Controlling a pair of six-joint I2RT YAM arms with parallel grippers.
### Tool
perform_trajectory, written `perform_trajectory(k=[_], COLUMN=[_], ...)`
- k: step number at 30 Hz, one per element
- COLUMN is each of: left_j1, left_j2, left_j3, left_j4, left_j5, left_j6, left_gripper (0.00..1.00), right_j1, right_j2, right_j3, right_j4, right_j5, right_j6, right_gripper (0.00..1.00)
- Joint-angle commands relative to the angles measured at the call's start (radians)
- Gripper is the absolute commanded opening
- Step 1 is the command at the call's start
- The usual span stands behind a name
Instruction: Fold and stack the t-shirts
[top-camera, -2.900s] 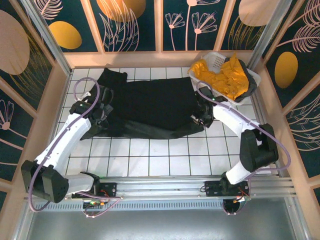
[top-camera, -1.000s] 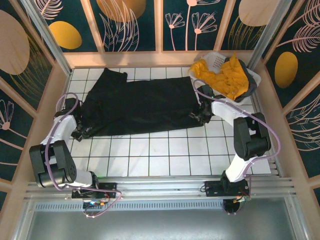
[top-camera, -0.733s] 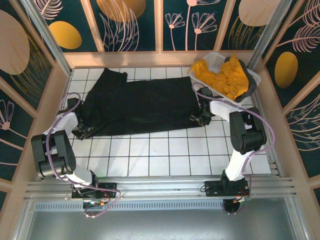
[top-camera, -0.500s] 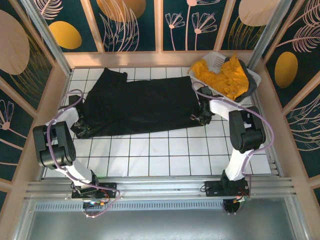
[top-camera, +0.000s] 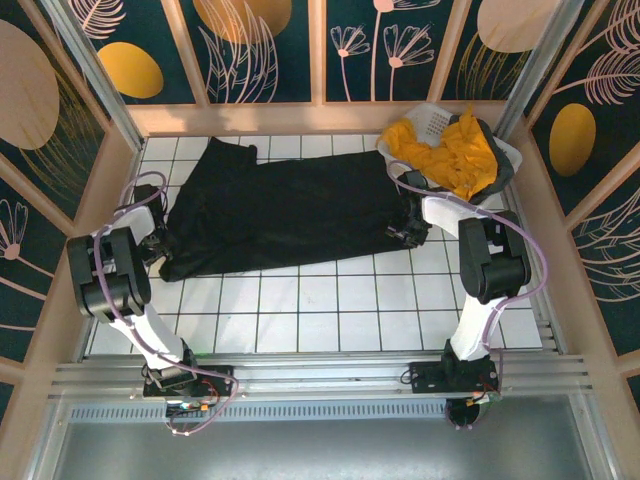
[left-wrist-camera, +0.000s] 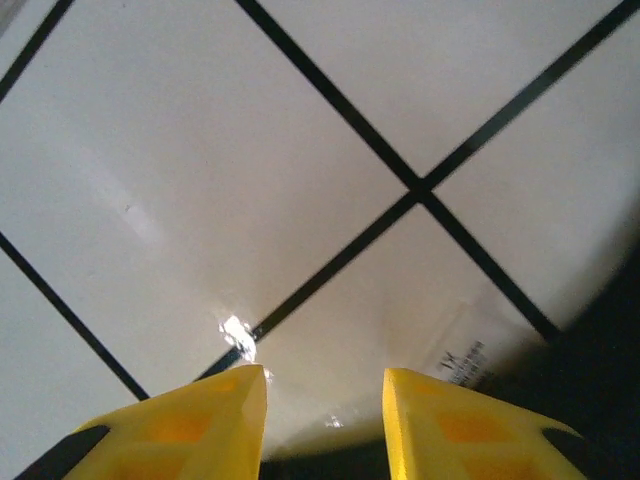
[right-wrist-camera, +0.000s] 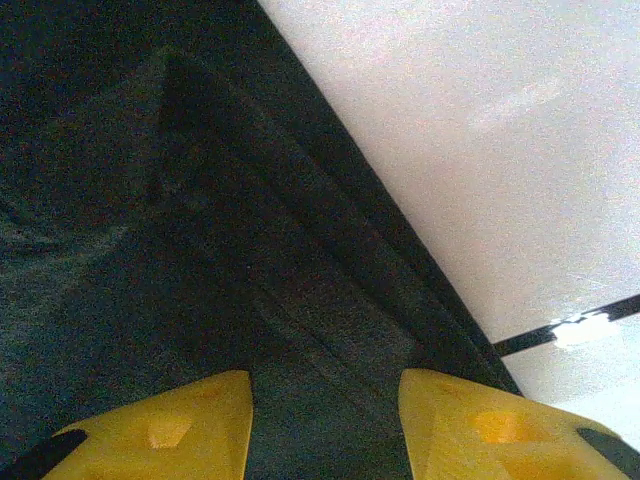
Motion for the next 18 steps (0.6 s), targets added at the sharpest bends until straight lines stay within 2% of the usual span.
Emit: perform_trajectory(k=[1,6,12,18], left_j1=[0.000,-0.009,-0.008,-0.008], left_j2=[-0.153,-0.250,-0.223,-0.211], left_j3=[-0.059,-0.203,-0.227,-0.257], left_j4=[-0.037,0.005,0.051,0.086], left_j5=[0.128,0.252,0.402,0.433], left_j6=[-0.076,-0.128,-0.088,-0.046], left_gripper=[0.40,0.43,0.44,0.43], right_j1=[-0.011,-0.027,-0.047,-0.069], right_j2=[-0.010,-0.003,0.048,0.061], right_j3=[-0.032,-0.033,0.011,0.024], right_j4=[-0.082,-0.067,-0.077,-0.076], right_j5=[0.070,0.072,0.059,0.052], right_j6=[-0.025,-0.055,-0.093,-0.106], right_gripper=[0.45,0.48,0.49,0.49])
